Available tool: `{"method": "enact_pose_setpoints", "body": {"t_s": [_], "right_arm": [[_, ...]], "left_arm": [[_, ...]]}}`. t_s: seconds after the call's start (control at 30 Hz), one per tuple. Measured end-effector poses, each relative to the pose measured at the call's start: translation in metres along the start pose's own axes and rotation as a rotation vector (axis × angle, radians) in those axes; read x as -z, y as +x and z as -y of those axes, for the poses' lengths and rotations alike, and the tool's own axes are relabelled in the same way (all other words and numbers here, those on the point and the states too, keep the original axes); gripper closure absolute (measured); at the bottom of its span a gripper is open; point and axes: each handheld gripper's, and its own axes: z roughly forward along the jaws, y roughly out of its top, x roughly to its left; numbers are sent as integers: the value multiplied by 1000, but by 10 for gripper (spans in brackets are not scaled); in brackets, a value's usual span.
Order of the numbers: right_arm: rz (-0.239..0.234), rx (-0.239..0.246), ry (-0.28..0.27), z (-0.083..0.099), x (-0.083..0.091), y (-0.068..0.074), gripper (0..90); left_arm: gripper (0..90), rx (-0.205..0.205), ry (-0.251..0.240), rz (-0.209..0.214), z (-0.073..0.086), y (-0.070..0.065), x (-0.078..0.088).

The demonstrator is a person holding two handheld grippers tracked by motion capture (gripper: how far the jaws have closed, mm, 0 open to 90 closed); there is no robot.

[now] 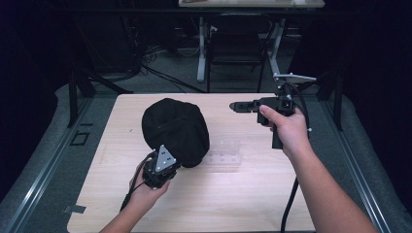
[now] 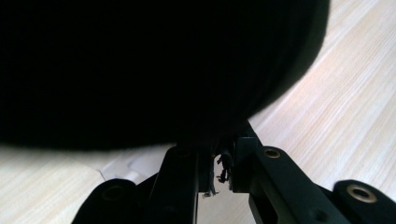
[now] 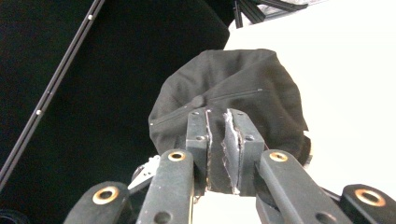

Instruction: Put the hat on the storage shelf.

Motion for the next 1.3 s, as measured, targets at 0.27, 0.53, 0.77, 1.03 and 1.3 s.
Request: {"method": "enact_pose_setpoints", "body": {"t_s": [0.27, 0.53, 0.77, 1.03, 1.3], "right_arm": [[54, 38, -10, 8, 6, -2, 780], [149, 93, -11, 24, 6, -8, 770], [223, 139, -18, 47, 3, -21, 747], [340, 217, -33, 78, -2, -37, 695], [419, 285, -53, 102, -6, -50, 655]], "left_arm": [[792, 5, -12, -2, 4, -2, 2], [647, 101, -41, 11, 15, 7, 9], [557, 165, -50, -3, 30, 18, 18], [484, 234, -64, -18, 42, 30, 23], [463, 267, -71, -13, 50, 34, 20]]}}
